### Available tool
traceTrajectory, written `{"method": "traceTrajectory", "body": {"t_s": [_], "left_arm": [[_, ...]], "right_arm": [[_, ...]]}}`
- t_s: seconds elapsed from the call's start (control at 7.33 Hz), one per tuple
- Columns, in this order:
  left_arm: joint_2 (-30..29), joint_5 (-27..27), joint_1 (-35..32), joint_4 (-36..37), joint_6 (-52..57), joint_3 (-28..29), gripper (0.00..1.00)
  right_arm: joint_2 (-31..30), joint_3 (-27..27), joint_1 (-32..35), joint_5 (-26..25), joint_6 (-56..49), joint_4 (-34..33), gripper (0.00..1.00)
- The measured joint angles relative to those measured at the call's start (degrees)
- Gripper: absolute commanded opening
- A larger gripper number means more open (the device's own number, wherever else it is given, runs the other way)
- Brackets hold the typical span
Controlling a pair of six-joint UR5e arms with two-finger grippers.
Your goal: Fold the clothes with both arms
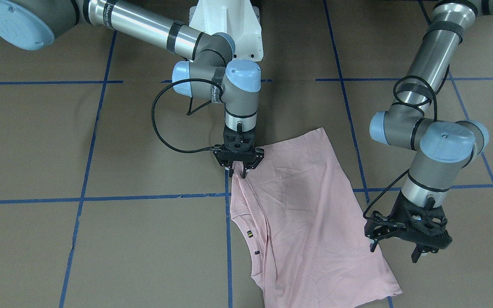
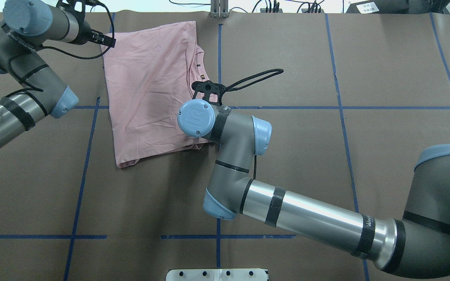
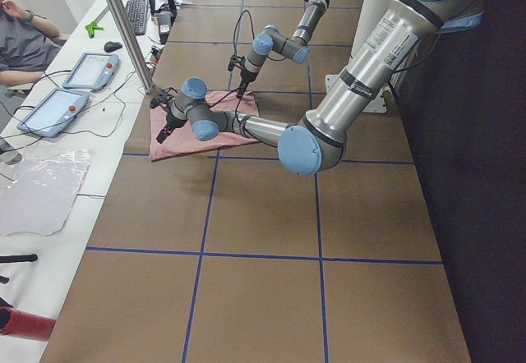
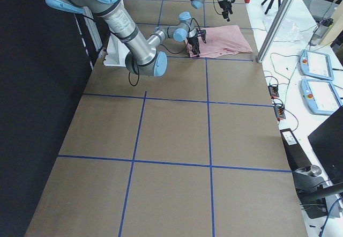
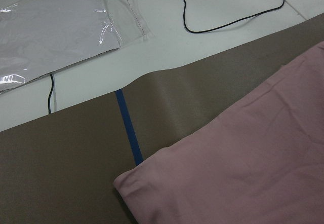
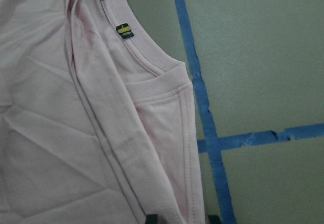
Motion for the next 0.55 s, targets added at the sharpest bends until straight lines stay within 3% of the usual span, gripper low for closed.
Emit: {"method": "traceTrajectory", "body": {"t_s": [0.14,0.55], "left_arm": [[0.0,0.0,0.0,0.0,0.0,0.0,1.00],[0.1,0.0,0.0,0.0,0.0,-0.3,1.00]], "right_arm": [[0.1,-0.1,0.0,0.0,0.0,0.0,0.00],[0.1,0.0,-0.1,0.1,0.1,-0.2,0.00]]}}
